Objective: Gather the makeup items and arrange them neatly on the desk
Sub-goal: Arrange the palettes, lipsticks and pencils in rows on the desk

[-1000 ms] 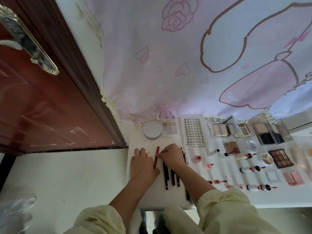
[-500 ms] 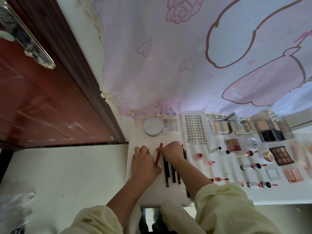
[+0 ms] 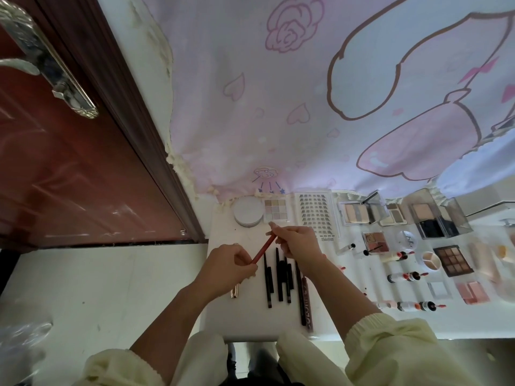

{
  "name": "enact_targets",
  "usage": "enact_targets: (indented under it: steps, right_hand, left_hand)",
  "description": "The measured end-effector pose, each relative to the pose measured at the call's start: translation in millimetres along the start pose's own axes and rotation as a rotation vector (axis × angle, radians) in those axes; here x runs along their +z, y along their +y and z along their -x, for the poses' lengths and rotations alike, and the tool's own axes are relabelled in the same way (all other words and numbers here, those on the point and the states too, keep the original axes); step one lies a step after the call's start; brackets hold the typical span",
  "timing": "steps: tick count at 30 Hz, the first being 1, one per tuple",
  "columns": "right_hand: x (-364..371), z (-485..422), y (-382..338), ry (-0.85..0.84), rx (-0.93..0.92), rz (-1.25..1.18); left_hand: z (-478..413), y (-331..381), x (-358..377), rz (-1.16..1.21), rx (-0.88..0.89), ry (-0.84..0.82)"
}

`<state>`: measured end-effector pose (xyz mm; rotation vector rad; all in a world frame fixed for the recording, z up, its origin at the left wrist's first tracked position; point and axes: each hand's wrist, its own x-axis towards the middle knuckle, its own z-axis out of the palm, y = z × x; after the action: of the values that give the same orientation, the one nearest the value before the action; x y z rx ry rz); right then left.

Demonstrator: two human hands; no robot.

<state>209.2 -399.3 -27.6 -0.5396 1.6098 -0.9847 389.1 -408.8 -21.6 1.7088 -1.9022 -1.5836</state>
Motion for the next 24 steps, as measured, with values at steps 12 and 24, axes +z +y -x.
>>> enact_targets:
  steps: [12, 24]
  right_hand:
    - [-6, 16, 9, -0.044, -0.057, 0.106]
    - [-7, 26, 9, -0.102, -0.102, -0.028]
  left_hand:
    - [0, 23, 3, 0.197, 0.025, -0.068]
    - [6, 25, 4, 0.257, 0.057, -0.032]
